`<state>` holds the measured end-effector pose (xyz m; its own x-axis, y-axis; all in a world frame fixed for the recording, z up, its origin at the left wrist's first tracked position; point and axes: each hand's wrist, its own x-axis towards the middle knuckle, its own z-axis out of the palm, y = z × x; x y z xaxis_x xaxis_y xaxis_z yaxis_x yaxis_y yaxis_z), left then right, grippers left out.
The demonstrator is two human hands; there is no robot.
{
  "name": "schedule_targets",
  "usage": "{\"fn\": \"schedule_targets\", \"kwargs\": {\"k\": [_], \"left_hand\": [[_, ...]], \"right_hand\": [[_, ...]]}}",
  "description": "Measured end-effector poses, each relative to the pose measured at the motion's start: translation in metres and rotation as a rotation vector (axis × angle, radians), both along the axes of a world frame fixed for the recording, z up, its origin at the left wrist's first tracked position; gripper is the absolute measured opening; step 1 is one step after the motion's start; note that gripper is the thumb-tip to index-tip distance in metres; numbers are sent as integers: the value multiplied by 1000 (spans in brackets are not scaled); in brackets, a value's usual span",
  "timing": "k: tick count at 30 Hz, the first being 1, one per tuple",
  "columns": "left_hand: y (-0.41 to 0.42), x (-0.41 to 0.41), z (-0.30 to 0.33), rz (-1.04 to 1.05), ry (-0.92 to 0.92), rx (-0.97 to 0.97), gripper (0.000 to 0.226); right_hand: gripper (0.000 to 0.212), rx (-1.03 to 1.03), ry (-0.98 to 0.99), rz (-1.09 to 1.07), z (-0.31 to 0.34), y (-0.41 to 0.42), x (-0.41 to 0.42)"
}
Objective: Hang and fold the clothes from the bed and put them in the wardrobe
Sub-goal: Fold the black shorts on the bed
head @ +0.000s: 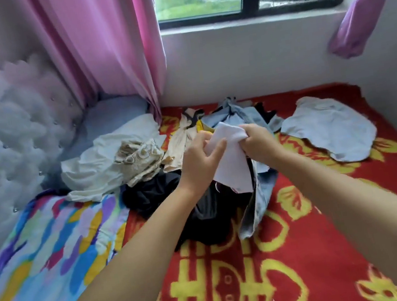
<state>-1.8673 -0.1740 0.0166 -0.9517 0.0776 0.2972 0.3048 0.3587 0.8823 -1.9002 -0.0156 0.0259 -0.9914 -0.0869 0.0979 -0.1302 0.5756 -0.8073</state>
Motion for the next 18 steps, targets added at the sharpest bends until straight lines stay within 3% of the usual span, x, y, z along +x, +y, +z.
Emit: {"fn": "schedule_targets", "kwargs": {"k": [2, 5, 8, 10, 12, 15, 18], "left_hand": [[-9, 7, 9, -51, -42, 100, 50], [-18, 24, 1, -149, -145, 38, 71], [-23, 39, -6, -306, -361, 20, 85], [-30, 46, -10, -355, -321, -54, 88], [-41, 47, -15, -287, -242, -172, 75], [-67, 39, -25, -116, -198, -328, 10], [-90, 35, -28, -63, -374, -234, 21]], "right_hand": [[15, -149, 79, -32, 47, -9, 4], [17, -336, 105, -44, 96, -20, 9], [23, -318, 91, -50, 111, -28, 12], [29, -325, 61, -105, 108, -29, 12], [31, -361, 36, -185, 101, -25, 10], [31, -537, 2, -297, 88, -14, 13], [31, -595, -28, -395, 77, 3, 18]]}}
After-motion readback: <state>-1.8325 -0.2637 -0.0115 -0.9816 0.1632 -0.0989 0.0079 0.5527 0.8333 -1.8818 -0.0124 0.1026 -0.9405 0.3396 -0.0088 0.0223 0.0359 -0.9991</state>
